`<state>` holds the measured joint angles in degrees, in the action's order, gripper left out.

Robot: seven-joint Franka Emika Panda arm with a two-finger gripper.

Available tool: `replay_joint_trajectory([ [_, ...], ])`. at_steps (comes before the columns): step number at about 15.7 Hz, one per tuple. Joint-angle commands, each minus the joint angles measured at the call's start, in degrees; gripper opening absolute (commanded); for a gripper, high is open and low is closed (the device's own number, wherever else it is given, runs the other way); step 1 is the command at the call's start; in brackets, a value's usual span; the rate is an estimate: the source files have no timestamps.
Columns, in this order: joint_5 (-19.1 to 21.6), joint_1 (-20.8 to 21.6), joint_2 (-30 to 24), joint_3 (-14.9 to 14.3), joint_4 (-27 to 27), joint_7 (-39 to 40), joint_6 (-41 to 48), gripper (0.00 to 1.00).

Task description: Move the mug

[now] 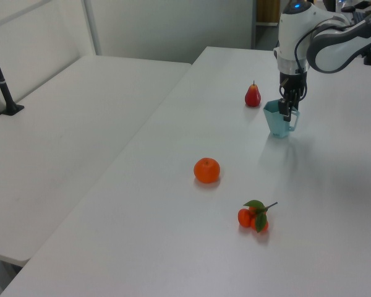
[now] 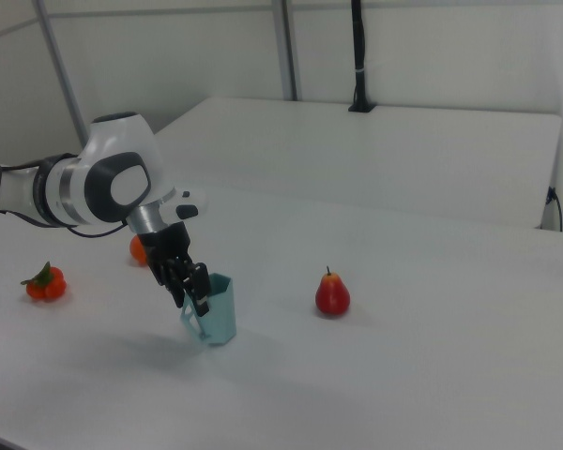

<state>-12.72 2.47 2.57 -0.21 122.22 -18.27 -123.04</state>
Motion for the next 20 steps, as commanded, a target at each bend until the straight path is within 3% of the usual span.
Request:
replay_joint_trajectory([
  [1, -1.2, 0.2, -3.2, 0.7, 0.7, 2.5, 5.7, 0.98],
  [3, -1.1, 0.5, -3.8, 0.7, -2.1, 4.3, 9.7, 0.99],
  [6, 0.2, 0.5, -3.5, 0.8, -11.0, 7.9, 16.9, 1.00],
  [11, 9.5, 0.1, -3.1, 0.7, -25.1, 14.3, 27.0, 1.00],
  [16, 10.9, -0.3, -3.9, -0.1, -30.8, 14.8, 32.9, 1.00],
  [20, 10.8, -0.7, -3.9, -0.3, -31.6, 14.8, 34.0, 1.00],
])
